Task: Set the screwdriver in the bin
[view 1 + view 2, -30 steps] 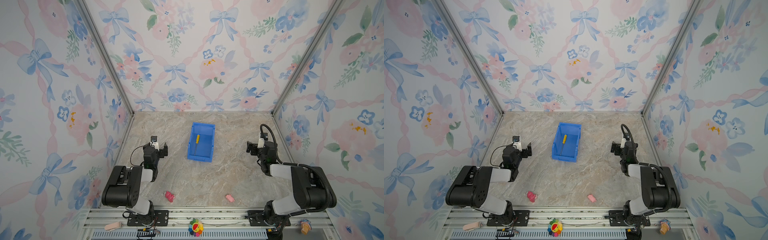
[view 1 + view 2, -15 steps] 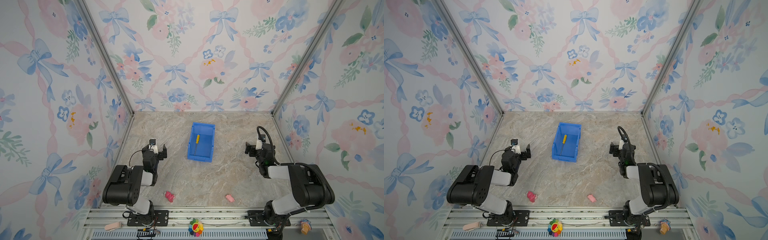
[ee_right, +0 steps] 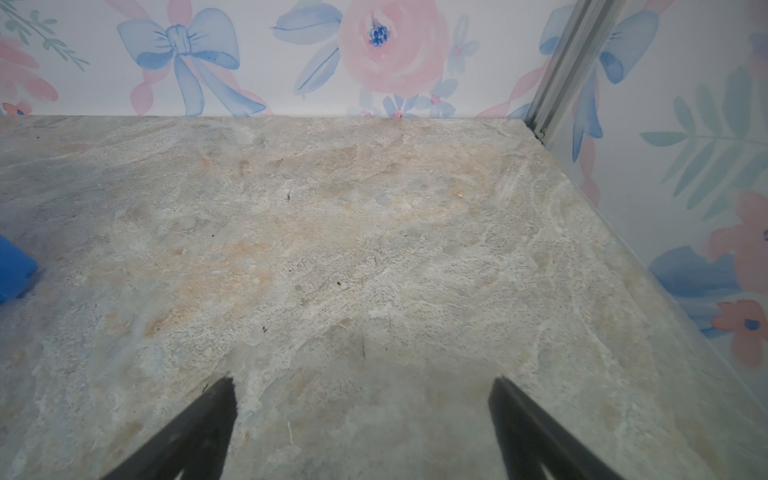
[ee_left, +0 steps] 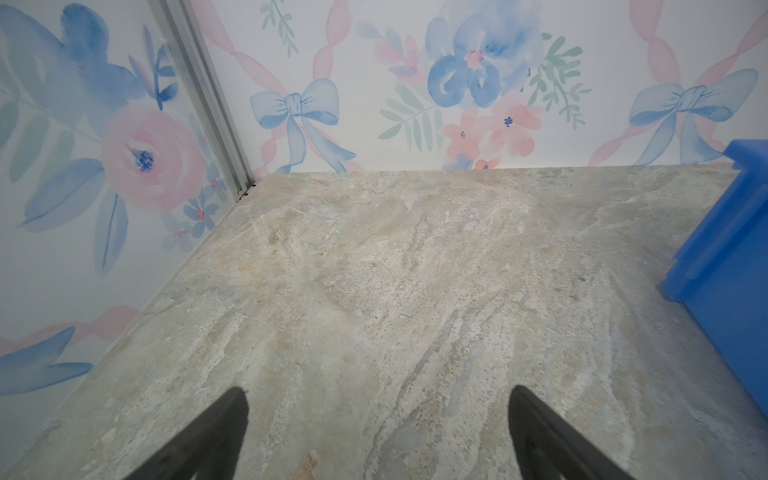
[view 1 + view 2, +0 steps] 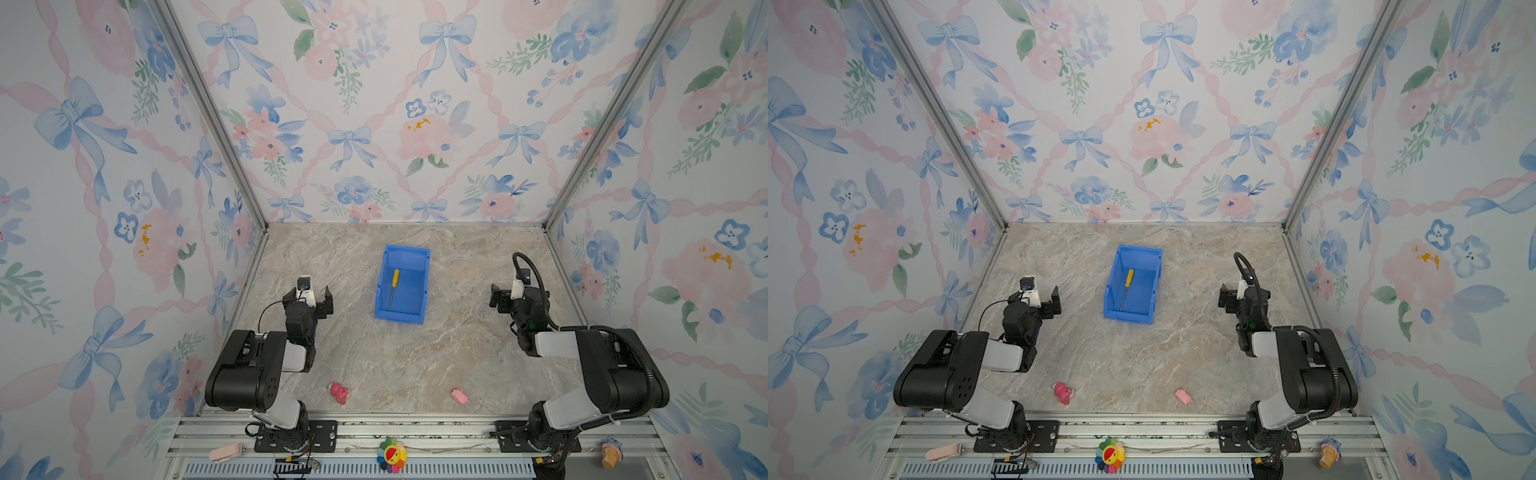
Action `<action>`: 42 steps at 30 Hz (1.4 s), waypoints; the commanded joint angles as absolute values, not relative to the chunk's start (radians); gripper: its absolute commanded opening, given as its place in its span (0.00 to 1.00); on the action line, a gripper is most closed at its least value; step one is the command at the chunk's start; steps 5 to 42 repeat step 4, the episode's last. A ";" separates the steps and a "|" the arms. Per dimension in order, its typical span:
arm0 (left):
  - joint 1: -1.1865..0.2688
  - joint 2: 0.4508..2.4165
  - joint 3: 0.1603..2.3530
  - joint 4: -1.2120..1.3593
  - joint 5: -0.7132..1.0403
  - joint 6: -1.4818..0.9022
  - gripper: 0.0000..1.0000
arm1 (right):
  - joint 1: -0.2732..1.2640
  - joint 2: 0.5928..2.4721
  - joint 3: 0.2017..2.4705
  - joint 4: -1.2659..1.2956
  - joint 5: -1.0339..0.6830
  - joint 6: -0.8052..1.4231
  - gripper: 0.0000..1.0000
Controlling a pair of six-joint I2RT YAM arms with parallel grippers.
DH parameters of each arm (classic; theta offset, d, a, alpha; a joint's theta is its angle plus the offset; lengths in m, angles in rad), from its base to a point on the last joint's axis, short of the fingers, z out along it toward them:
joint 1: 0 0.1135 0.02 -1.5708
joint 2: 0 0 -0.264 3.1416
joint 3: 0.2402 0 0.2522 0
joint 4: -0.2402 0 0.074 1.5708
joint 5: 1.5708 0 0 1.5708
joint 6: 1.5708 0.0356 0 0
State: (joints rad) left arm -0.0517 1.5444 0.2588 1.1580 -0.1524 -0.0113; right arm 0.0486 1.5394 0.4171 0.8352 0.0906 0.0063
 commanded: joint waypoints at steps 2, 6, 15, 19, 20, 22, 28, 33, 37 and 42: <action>-0.044 1.560 0.250 1.180 -0.134 -0.028 0.98 | 0.051 1.542 0.408 0.871 0.102 -0.003 0.97; -0.053 1.556 0.245 1.181 -0.137 -0.016 0.98 | 0.048 1.542 0.407 0.870 0.098 -0.002 0.97; -0.053 1.556 0.245 1.181 -0.137 -0.016 0.98 | 0.048 1.542 0.407 0.870 0.098 -0.002 0.97; -0.053 1.556 0.245 1.181 -0.137 -0.016 0.98 | 0.048 1.542 0.407 0.870 0.098 -0.002 0.97; -0.053 1.556 0.245 1.181 -0.137 -0.016 0.98 | 0.048 1.542 0.407 0.870 0.098 -0.002 0.97; -0.053 1.556 0.245 1.181 -0.137 -0.016 0.98 | 0.048 1.542 0.407 0.870 0.098 -0.002 0.97; -0.053 1.556 0.245 1.181 -0.137 -0.016 0.98 | 0.048 1.542 0.407 0.870 0.098 -0.002 0.97; -0.053 1.556 0.245 1.181 -0.137 -0.016 0.98 | 0.048 1.542 0.407 0.870 0.098 -0.002 0.97; -0.053 1.556 0.245 1.181 -0.137 -0.016 0.98 | 0.048 1.542 0.407 0.870 0.098 -0.002 0.97; -0.053 1.556 0.245 1.181 -0.137 -0.016 0.98 | 0.048 1.542 0.407 0.870 0.098 -0.002 0.97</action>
